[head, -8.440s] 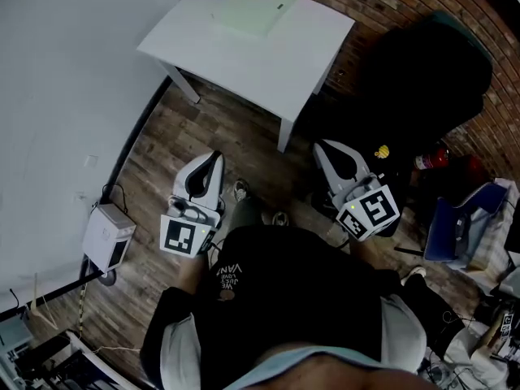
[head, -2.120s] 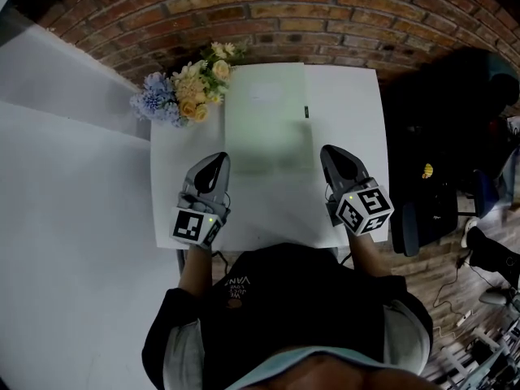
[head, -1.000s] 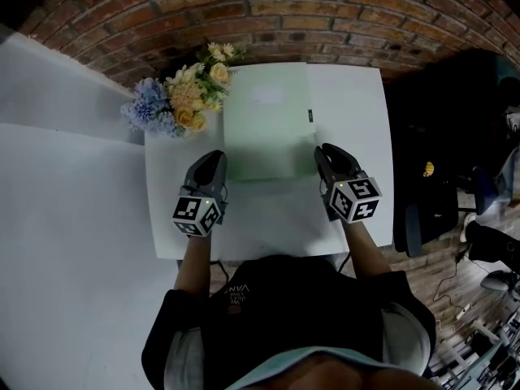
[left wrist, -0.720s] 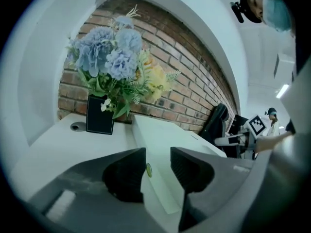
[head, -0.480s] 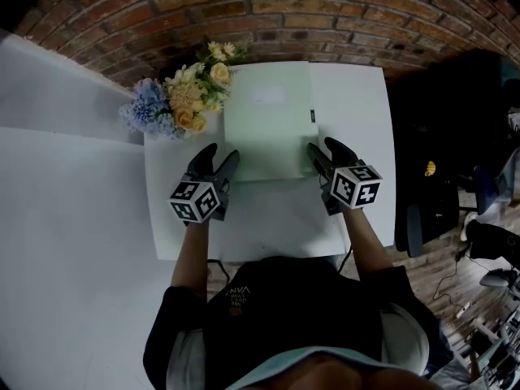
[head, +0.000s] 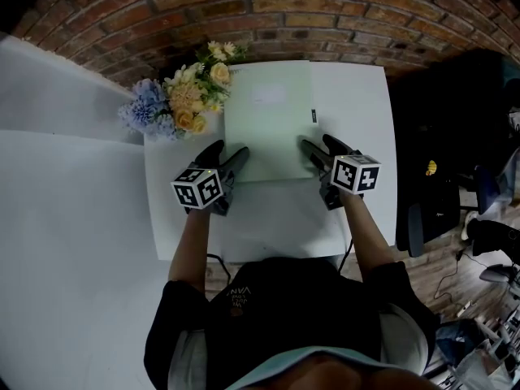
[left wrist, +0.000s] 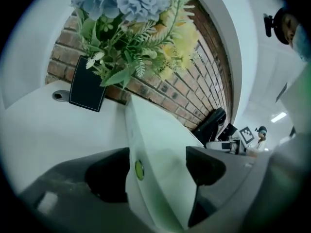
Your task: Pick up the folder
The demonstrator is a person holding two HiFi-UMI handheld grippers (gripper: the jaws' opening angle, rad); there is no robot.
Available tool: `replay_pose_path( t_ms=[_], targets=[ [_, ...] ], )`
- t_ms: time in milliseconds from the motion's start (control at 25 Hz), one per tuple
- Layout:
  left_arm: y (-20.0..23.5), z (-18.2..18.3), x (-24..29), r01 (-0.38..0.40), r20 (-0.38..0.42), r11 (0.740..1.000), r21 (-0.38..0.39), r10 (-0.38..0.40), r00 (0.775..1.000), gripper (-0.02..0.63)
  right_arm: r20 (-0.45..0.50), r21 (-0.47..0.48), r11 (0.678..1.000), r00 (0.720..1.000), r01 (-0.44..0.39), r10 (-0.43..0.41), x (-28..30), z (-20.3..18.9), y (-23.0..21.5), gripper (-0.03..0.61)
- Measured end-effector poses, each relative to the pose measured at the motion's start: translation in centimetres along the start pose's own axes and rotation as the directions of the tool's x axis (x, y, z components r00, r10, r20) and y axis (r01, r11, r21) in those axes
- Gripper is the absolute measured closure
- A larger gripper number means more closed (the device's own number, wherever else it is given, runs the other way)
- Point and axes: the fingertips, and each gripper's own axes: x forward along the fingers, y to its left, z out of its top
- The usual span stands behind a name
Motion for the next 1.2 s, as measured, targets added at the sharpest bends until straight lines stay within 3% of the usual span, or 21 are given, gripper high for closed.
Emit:
replay_pose_path(
  t_ms=[480, 1200],
  targets=[
    [-0.3, -0.8, 1.2, 0.032, -0.034, 0.999, -0.02, -0.033, 0.999, 0.255, -0.053, 0.041, 0.999, 0.998, -0.036, 0.038, 1.8, -0.6, 0.0, 0.25],
    [-1.5, -0.5, 0.9, 0.023, -0.009, 1.0, -0.017, -0.023, 1.0, 0.256, -0.016, 0.057, 0.998, 1.0, -0.008, 0.009, 0.9, -0.5, 0.3, 0.242]
  ],
)
